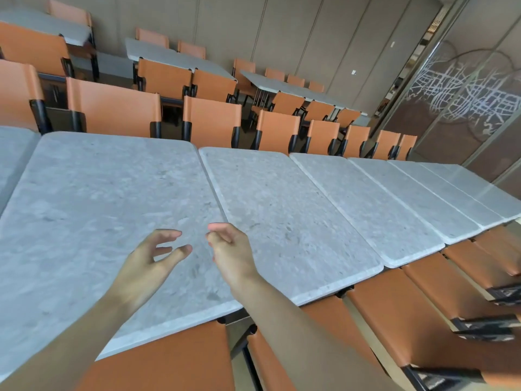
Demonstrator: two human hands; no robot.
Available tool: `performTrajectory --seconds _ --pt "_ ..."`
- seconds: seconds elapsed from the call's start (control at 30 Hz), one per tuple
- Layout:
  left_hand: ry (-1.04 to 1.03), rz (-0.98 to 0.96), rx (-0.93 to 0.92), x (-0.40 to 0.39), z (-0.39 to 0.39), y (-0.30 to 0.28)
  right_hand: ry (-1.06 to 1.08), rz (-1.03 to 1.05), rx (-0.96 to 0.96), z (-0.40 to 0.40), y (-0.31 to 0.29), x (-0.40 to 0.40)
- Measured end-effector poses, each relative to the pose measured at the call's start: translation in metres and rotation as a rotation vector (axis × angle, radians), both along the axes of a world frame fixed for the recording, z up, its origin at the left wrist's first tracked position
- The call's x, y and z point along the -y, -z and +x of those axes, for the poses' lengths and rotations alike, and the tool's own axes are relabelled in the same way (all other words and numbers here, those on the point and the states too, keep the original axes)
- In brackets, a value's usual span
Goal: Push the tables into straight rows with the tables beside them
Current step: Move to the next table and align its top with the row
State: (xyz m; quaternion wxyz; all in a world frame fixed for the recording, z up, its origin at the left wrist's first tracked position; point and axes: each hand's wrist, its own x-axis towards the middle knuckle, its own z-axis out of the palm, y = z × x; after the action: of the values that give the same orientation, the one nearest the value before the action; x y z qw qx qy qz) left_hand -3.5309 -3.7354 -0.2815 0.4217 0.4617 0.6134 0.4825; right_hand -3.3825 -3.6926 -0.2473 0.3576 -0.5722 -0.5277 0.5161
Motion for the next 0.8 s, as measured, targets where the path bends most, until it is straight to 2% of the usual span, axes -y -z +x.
performTrajectory --seconds 0.13,0.3,0.47,0.63,0.8 --pt "-0.022 -0.056 -0.133 -0.002 -0.015 0.056 -0.031 -0.004 0.101 -0.009 0.056 0.000" --pt "-0.013 -0.193 -0.616 0.002 -0.039 0.135 -0.044 -0.077 0.198 -0.001 0.140 0.030" --pt "0.104 -0.203 -0.938 -0.001 -0.068 0.191 -0.018 0.002 0.357 0.010 0.190 0.034" --pt "0.082 -0.247 -1.116 -0.002 -0.069 0.219 -0.117 0.190 0.696 0.009 0.220 0.002" --pt "0.093 -0.278 -1.155 -0.003 -0.069 0.220 -0.189 0.283 0.993 0.001 0.254 -0.026"
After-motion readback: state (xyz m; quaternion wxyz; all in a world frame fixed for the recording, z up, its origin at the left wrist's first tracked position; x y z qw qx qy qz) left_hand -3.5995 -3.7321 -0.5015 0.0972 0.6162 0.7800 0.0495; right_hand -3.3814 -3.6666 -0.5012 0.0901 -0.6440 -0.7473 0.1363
